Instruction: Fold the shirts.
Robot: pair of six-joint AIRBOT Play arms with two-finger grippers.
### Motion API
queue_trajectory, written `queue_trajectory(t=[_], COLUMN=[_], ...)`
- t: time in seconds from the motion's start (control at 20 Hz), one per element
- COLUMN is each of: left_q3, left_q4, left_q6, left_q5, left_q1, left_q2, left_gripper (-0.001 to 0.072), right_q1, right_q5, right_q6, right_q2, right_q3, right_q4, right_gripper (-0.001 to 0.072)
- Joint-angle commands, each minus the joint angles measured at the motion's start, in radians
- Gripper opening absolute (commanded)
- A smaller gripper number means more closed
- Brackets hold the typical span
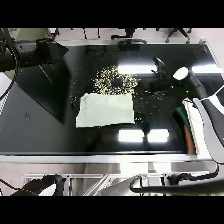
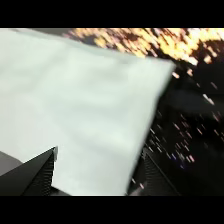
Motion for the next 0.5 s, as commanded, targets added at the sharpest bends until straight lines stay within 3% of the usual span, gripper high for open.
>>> queue_trajectory(t=[0.0, 0.45], left_q3=[-0.001, -0.001], left_q4=[0.000, 0.000], left_q6=[0.002, 0.001], left_q5=[0.002, -0.005], left_q1=[0.001, 0.001], left_q2=[0.001, -0.001], left_gripper=[0.0016, 0.0016], right_q1=[-0.040, 0.051], right_q5=[0.053, 0.012], right_q6=[0.030, -0.105], right_q2=[-0.055, -0.272], right_q3=[-0.064, -0.065], right_q4=[-0.032, 0.252], right_gripper=[0.0701, 0.0701])
